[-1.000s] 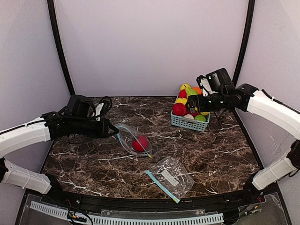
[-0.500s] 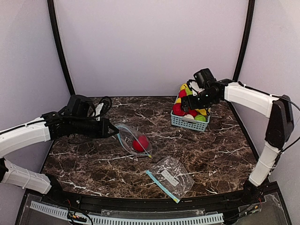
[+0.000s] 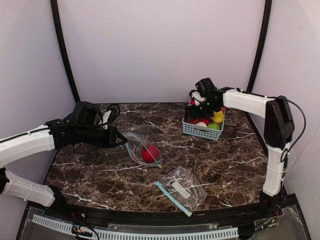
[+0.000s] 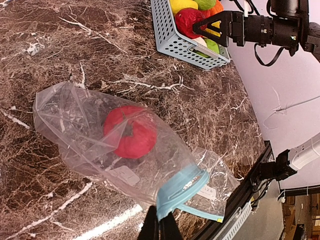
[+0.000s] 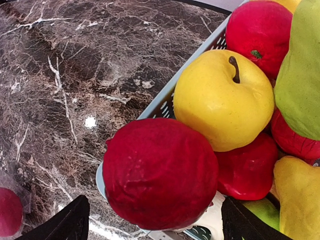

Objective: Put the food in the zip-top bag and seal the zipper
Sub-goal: Pick up the fake fruit from the bin.

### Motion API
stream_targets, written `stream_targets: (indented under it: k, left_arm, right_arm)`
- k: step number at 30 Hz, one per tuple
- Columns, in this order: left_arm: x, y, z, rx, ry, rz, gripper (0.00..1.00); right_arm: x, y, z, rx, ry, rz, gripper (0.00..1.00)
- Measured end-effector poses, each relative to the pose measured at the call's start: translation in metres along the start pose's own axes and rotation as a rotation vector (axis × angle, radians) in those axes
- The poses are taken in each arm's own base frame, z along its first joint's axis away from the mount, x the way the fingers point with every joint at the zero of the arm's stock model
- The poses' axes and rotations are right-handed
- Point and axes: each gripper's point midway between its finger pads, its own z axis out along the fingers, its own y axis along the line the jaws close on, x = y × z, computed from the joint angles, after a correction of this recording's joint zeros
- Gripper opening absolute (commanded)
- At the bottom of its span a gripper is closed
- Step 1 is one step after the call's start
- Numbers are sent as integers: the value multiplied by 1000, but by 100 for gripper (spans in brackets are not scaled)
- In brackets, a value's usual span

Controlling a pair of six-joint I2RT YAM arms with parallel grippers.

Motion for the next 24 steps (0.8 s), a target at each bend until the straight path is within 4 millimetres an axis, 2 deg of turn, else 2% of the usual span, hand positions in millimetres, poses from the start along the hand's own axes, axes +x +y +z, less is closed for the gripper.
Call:
stream_targets:
  k: [4, 10, 19, 24]
  left_arm:
    - [0, -1, 0, 3, 2, -2, 1]
    - [1, -1, 0, 9, 6, -5, 1]
    - [3, 0, 1, 5, 11, -10, 1]
    - [8, 4, 1, -1, 19, -15, 1]
  right_arm:
    - [3, -2, 9, 1, 15, 11, 87]
    - [-3, -4, 15, -2, 4, 22, 88]
    - [-4, -2, 23, -9, 4, 24, 75]
    - [-5, -2, 23, -9, 2, 25, 72]
